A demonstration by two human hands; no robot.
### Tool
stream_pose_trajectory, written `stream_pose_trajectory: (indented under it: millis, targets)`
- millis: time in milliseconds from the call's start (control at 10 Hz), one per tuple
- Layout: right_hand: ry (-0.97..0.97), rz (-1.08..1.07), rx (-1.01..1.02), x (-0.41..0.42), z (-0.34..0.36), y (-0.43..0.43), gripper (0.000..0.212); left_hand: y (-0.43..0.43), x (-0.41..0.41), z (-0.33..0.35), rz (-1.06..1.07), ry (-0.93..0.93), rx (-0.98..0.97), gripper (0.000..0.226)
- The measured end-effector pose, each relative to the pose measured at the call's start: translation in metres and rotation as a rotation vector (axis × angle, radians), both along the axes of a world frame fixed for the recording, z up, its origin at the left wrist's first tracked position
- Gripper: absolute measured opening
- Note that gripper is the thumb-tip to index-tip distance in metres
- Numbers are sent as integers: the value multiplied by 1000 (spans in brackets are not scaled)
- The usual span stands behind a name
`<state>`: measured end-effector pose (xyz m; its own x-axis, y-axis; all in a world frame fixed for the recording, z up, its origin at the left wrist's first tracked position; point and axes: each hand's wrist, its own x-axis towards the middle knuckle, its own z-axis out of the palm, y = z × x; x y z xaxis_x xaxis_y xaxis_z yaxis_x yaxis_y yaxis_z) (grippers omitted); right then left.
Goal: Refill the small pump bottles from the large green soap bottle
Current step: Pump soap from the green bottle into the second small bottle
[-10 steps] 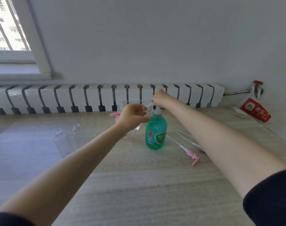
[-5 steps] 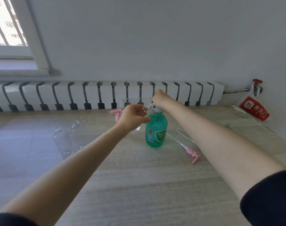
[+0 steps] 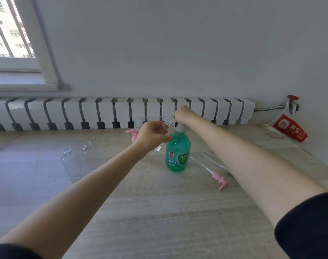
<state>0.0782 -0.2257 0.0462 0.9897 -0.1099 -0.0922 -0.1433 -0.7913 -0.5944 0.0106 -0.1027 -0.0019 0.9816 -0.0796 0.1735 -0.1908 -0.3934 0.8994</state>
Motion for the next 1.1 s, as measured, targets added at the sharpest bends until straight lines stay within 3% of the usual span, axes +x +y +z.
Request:
stream_pose_trajectory:
  millis: [100, 300, 600, 800, 1100]
  targets:
    - [-12, 12, -4, -1, 8, -3, 44, 0, 0, 4, 1, -9, 9, 40]
    - [-41, 97, 66, 1, 7, -6, 41, 1, 1, 3, 0, -24, 26, 38]
    - [-34, 37, -94, -12, 7, 2, 25, 4, 1, 1, -1, -50, 63, 43]
    - [5, -3, -60, 0, -4, 7, 52, 3, 1, -6, 6, -44, 61, 42]
    - [-10, 20, -62, 0, -4, 4, 48, 3, -2, -1, 1, -41, 77, 43]
